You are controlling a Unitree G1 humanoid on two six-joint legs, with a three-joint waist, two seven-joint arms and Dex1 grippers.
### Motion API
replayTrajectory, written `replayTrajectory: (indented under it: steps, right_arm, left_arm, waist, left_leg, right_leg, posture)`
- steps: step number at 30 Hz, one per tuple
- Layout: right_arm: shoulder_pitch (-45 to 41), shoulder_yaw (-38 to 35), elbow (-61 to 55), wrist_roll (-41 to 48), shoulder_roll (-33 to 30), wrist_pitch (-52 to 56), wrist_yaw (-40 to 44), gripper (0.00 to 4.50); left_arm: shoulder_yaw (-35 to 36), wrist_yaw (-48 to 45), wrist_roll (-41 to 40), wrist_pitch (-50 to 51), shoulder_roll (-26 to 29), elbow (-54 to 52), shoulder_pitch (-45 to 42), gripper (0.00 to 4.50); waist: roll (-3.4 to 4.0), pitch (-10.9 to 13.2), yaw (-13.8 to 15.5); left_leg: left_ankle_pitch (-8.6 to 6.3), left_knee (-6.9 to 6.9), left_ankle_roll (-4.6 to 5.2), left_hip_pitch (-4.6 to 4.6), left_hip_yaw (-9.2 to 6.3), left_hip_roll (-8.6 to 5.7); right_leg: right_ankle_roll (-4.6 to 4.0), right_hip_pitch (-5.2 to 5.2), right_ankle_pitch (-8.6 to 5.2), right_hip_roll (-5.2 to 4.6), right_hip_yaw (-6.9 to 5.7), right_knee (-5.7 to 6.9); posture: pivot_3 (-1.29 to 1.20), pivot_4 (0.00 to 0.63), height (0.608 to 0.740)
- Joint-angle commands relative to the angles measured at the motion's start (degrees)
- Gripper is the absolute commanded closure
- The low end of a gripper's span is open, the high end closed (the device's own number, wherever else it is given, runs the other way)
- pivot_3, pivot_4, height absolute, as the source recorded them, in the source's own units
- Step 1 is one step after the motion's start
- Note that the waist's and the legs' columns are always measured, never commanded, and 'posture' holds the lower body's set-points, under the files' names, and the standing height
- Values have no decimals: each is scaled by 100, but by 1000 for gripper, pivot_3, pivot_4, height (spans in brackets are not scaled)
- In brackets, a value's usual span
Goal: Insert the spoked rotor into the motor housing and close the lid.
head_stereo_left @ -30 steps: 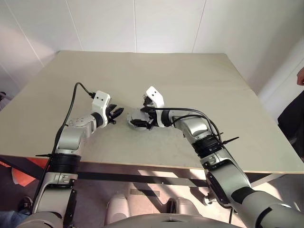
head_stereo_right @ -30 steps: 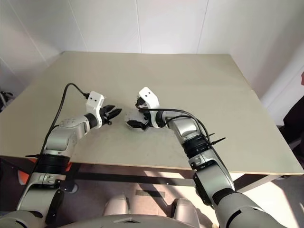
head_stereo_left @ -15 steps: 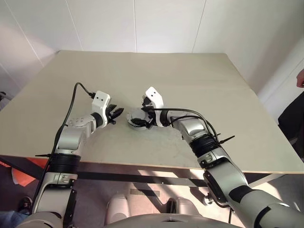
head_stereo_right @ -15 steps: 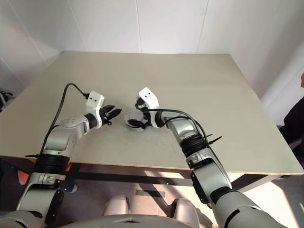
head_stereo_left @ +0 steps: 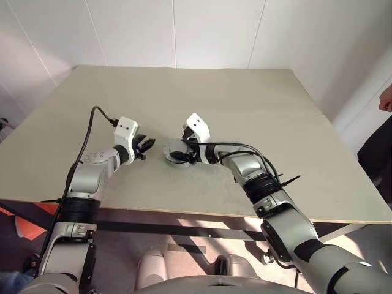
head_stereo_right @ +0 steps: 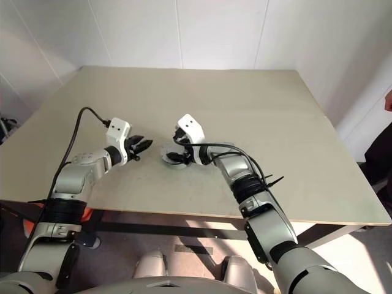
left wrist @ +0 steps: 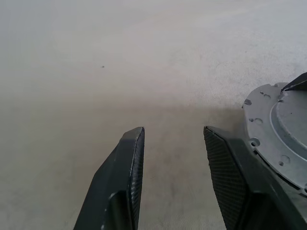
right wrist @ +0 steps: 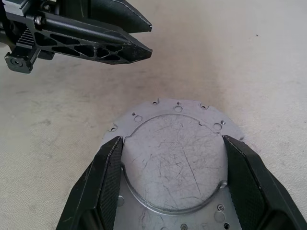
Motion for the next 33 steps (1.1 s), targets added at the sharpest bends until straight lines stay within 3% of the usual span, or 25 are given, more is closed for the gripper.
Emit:
replayTrajectory:
  steps: [1,21,33]
  right_arm:
    - [-91,-63,-413,3,-65,-80,94,1372]
    - [7,123,-378,-282,-243,-82,385,1372]
    - [-18,-202,-717,177,-124,596,595,1372]
  left_arm:
    - [101,21,-35,-62,48,-88,-73,2436]
    - [52,23,-27,-56,11,-100,-48,2436]
    - [1,13,-6,-56,-3,-136,-2,2436]
  waist:
    - [0,0,1]
    - [0,0,9]
    - [0,0,2]
  left_leg:
    - [0,0,0,-1,0,0]
    - [-9,-1,14,-18,0,0]
    - [-9,-2,15,-18,0,2]
  right_leg:
    - [0,0,0,0,0,0]
    - [0,-6,0,0,-5,-19]
    - [0,-6,0,1,-5,-19]
  posture:
    - [0,0,740]
    - [0,0,740]
    - [0,0,740]
